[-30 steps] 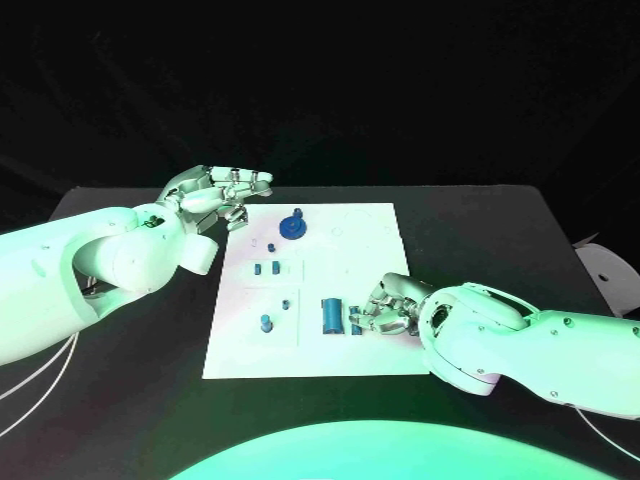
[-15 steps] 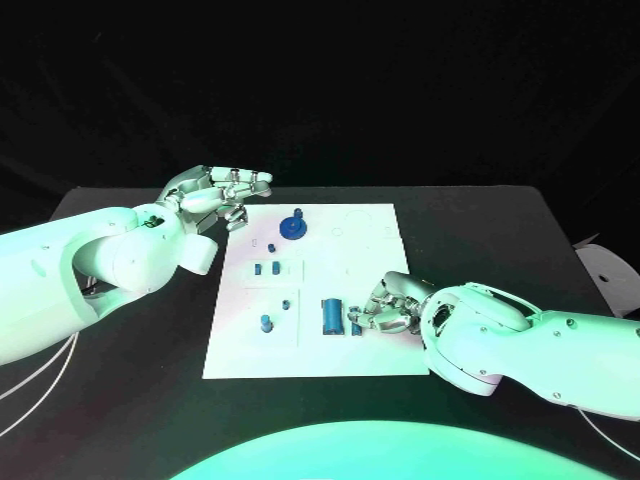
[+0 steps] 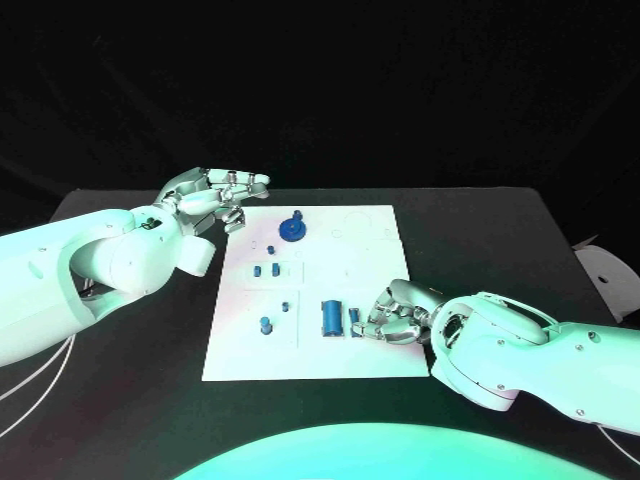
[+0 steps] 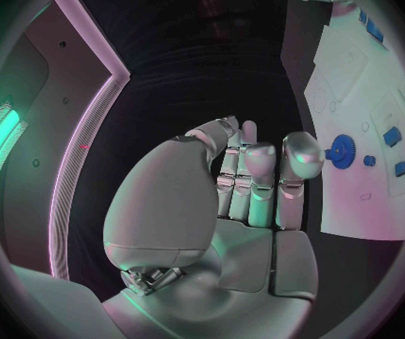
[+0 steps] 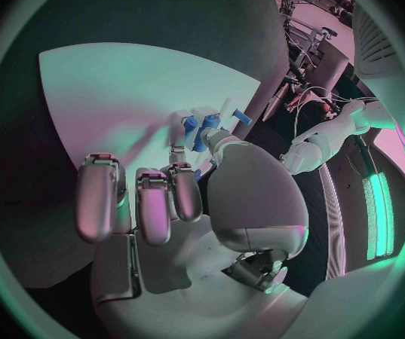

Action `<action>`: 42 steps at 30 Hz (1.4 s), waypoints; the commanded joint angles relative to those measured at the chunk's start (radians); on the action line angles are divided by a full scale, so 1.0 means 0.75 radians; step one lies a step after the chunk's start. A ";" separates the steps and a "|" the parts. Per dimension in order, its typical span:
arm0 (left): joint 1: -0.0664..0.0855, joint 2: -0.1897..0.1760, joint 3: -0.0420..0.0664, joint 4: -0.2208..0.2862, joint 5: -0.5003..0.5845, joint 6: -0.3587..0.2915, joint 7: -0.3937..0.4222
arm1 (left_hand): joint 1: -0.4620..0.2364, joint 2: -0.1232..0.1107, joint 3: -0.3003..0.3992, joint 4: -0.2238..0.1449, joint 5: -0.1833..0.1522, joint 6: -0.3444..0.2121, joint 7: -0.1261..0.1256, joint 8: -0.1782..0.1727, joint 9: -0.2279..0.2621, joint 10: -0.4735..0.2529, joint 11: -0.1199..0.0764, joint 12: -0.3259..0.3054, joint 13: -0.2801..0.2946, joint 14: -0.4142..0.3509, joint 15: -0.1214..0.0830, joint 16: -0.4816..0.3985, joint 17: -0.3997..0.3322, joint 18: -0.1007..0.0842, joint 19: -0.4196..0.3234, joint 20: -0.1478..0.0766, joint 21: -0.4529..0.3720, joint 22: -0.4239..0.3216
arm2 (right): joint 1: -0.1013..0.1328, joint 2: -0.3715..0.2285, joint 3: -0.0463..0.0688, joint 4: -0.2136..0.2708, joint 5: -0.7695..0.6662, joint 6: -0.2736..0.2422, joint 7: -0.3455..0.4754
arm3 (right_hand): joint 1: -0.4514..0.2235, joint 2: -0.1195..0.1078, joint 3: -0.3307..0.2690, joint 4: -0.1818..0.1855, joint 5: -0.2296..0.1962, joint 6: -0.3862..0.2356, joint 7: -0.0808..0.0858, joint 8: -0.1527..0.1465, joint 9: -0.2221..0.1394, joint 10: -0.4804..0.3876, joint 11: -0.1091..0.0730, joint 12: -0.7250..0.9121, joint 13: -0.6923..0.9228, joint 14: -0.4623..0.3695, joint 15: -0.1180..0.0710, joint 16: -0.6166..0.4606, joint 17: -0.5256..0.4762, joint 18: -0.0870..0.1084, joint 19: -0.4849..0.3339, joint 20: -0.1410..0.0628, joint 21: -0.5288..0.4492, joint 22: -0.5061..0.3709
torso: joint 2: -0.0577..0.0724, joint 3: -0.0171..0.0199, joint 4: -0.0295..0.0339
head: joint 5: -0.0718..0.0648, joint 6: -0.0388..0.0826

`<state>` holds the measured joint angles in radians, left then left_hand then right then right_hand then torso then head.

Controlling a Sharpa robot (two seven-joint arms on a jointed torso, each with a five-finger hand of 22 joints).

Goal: Assemble the parts on the task board

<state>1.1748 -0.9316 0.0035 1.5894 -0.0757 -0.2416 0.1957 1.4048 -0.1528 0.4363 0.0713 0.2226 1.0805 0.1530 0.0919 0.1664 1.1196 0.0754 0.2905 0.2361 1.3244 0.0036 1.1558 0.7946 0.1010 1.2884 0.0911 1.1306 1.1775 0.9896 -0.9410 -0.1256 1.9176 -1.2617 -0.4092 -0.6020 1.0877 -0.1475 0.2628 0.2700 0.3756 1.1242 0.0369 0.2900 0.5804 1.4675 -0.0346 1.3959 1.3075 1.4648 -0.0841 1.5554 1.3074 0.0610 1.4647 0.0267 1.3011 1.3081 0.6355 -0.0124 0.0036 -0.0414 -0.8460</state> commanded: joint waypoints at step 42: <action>0.001 0.007 -0.007 -0.017 0.016 0.020 0.016 | -0.012 0.000 -0.014 0.004 -0.003 -0.006 -0.009 0.005 -0.003 -0.015 0.003 0.005 0.002 -0.012 -0.001 -0.002 -0.016 0.020 -0.009 0.005 -0.015 -0.011 | 0.012 -0.008 0.000 -0.061 0.149 -0.110 0.283 | 0.105 -0.001 -0.100 -0.016 0.078 -0.077 0.030 -0.042 -0.009 -0.014 0.026 -0.064 0.126 0.116 0.008 -0.031 0.244 0.003 0.005 0.003 -0.122 0.235 | -0.010 -0.0020 -0.0033 | 0.002 0.018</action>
<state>1.1746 -0.9293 -0.0007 1.5779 -0.0758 -0.2407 0.1958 1.4048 -0.1528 0.4330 0.0746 0.2226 1.0770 0.1495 0.0919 0.1650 1.1158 0.0792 0.2904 0.2366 1.3225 0.0039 1.1558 0.7835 0.1010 1.2858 0.0937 1.1224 1.1704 0.9896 -0.9426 -0.1274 1.8695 -1.2278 -0.4351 -0.5210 1.1650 -0.1438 0.1924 0.2577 0.4201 1.0732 0.0588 0.2623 0.5752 1.4582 -0.0181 1.3546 1.3081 1.4677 -0.0870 1.5355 1.3079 0.0610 1.4647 0.0268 1.2200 1.3075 0.6327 -0.0133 0.0029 -0.0407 -0.8373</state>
